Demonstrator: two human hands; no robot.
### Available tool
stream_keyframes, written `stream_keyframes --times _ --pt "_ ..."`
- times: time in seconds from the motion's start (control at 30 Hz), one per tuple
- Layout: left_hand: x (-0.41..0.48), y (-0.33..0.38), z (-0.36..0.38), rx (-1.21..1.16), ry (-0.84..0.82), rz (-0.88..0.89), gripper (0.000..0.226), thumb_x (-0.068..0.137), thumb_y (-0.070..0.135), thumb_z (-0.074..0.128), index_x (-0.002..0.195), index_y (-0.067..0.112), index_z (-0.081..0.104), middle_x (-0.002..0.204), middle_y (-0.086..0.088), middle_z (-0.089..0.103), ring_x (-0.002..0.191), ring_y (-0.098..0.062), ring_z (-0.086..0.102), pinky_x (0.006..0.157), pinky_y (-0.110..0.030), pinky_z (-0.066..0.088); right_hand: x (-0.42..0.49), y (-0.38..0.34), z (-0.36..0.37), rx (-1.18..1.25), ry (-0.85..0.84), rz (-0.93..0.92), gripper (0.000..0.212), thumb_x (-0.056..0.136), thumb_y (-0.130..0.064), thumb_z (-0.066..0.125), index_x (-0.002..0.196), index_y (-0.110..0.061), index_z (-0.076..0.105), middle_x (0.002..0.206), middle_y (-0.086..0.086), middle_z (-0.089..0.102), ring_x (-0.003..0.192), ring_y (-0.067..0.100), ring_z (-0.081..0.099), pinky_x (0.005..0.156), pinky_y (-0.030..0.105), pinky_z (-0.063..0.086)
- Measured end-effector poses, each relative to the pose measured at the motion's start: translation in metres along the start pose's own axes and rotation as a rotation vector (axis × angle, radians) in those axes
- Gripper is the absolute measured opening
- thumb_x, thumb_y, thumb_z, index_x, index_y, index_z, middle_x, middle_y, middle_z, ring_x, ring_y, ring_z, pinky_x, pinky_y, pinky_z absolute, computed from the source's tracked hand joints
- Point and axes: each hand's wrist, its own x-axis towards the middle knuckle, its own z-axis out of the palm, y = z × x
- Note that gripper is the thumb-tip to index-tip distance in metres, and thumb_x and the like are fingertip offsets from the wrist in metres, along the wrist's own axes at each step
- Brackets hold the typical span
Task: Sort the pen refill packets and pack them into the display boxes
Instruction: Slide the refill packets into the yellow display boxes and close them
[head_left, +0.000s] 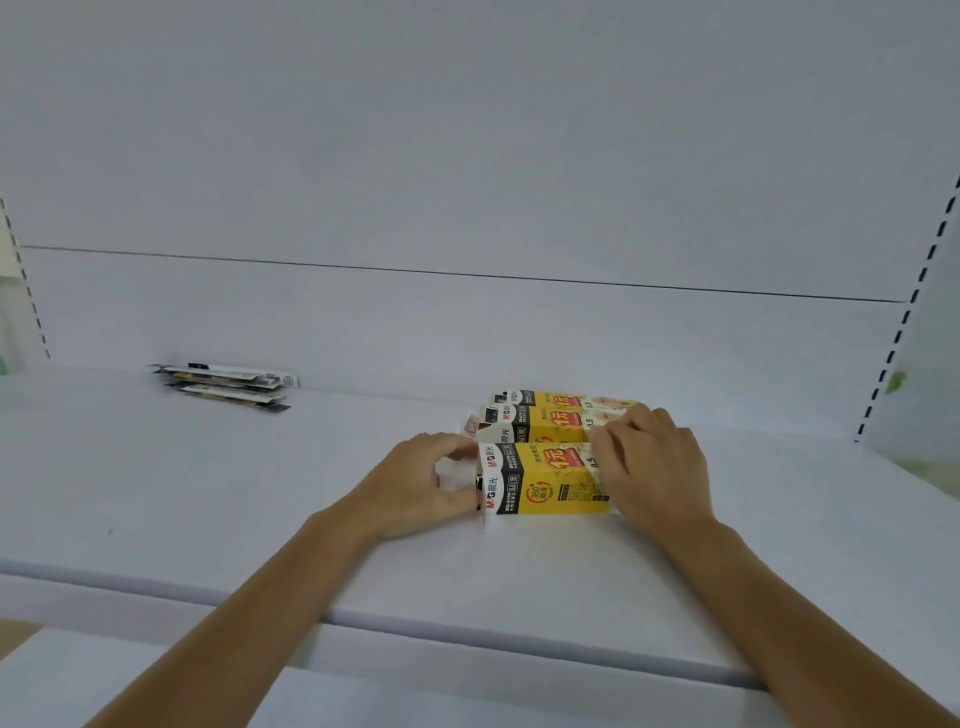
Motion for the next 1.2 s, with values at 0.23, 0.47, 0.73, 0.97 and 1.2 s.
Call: stream_keyframes --times 0.23,0.47,0.73,0.97,1.2 --pt "0.003 -0.012 0.002 -0.1 -0.031 0.027 0.037 0.072 0.021 0.079 0.097 0.033 0.055 0.095 0.018 0.065 0.083 0.017 0.056 0.071 0.001 0.038 -0.002 -0.016 -0.006 -0.013 -0.036 0.096 0.056 0.084 -0.036 0.013 0.073 -0.014 0.064 0.082 -0.003 0.047 0.081 0.017 0.045 0.069 0.03 0.027" --pt "0.008 -0.014 0.003 -0.105 -0.055 0.01 0.035 0.07 0.03 0.078 0.09 0.038 0.051 0.09 0.018 0.066 0.081 0.003 0.059 0.074 -0.01 0.042 -0.001 -0.018 0.001 -0.002 0.023 0.092 0.055 0.08 -0.035 0.017 0.064 -0.011 0.064 0.079 0.003 0.057 0.075 0.021 0.046 0.066 0.031 0.029" --pt "0.008 -0.014 -0.004 0.202 0.114 0.057 0.069 0.046 0.077 0.051 0.099 0.033 0.051 0.1 0.02 0.047 0.098 -0.005 0.041 0.081 -0.025 0.034 0.005 -0.016 0.009 -0.085 0.027 0.173 0.047 0.076 -0.031 0.023 0.061 -0.01 0.062 0.074 0.005 0.056 0.074 0.025 0.049 0.066 0.033 0.028" --pt "0.012 -0.021 0.002 0.27 -0.063 0.157 0.072 0.062 0.077 0.026 0.102 0.035 0.069 0.075 0.015 0.054 0.077 -0.003 0.047 0.064 -0.02 0.031 0.006 -0.011 0.012 -0.046 0.07 0.165 0.045 0.079 -0.033 0.021 0.074 -0.009 0.06 0.076 0.006 0.059 0.071 0.025 0.048 0.063 0.033 0.029" --pt "0.011 -0.014 -0.007 0.272 -0.05 0.045 0.055 0.075 0.066 0.046 0.106 0.027 0.068 0.098 0.009 0.065 0.083 -0.007 0.054 0.076 -0.03 0.04 0.016 -0.021 -0.013 -0.016 -0.162 0.139 0.043 0.093 -0.031 0.038 0.133 -0.016 0.045 0.127 0.004 0.055 0.116 0.025 0.043 0.093 0.042 0.034"
